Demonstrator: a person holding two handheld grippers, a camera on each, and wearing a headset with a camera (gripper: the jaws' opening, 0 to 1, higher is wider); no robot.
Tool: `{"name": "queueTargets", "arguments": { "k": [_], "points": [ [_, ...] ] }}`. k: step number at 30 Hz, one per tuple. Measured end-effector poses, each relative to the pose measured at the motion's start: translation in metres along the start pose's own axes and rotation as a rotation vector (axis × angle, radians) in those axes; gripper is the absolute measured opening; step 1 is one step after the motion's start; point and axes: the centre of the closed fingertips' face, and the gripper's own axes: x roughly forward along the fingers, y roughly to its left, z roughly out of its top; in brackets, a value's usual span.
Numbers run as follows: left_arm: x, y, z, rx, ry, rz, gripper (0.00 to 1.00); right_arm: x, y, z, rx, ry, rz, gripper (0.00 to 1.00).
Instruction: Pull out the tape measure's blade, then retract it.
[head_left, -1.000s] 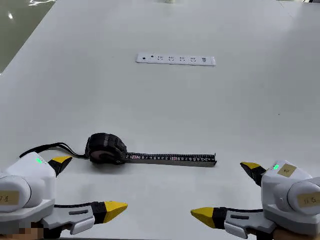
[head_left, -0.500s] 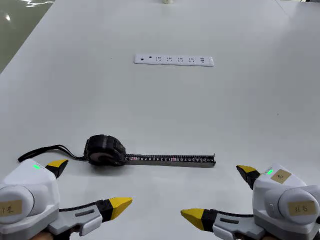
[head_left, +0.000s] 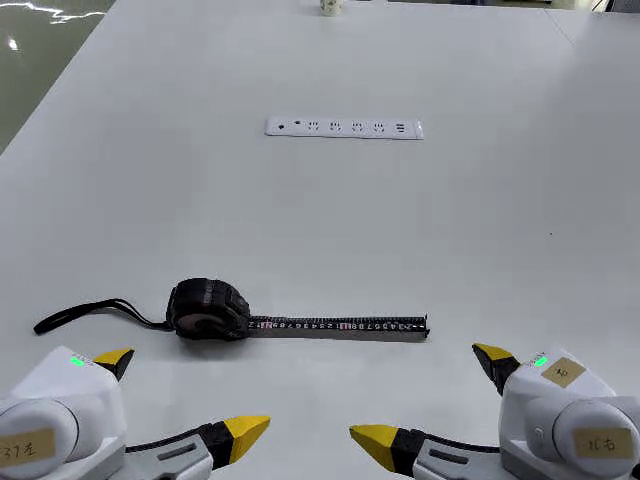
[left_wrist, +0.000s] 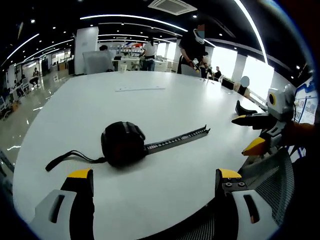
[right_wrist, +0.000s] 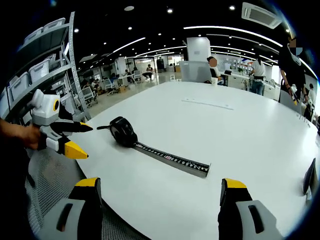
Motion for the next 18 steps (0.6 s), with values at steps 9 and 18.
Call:
{"name": "queueTargets", "arguments": {
  "k": [9, 18],
  "points": [
    [-0.0011, -0.0044, 0.0007, 0.011, -0.006, -0.001, 0.99, -0.0020, 0.0051, 0.0035, 0.018, -0.011, -0.009, 0.99],
    [-0.0005, -0.0049, 0.0027, -0.001, -0.009, -0.004, 0.99, -0.0024, 0.0059, 0.0040, 0.021, -0.012, -0.008, 0.99]
  ]
}}
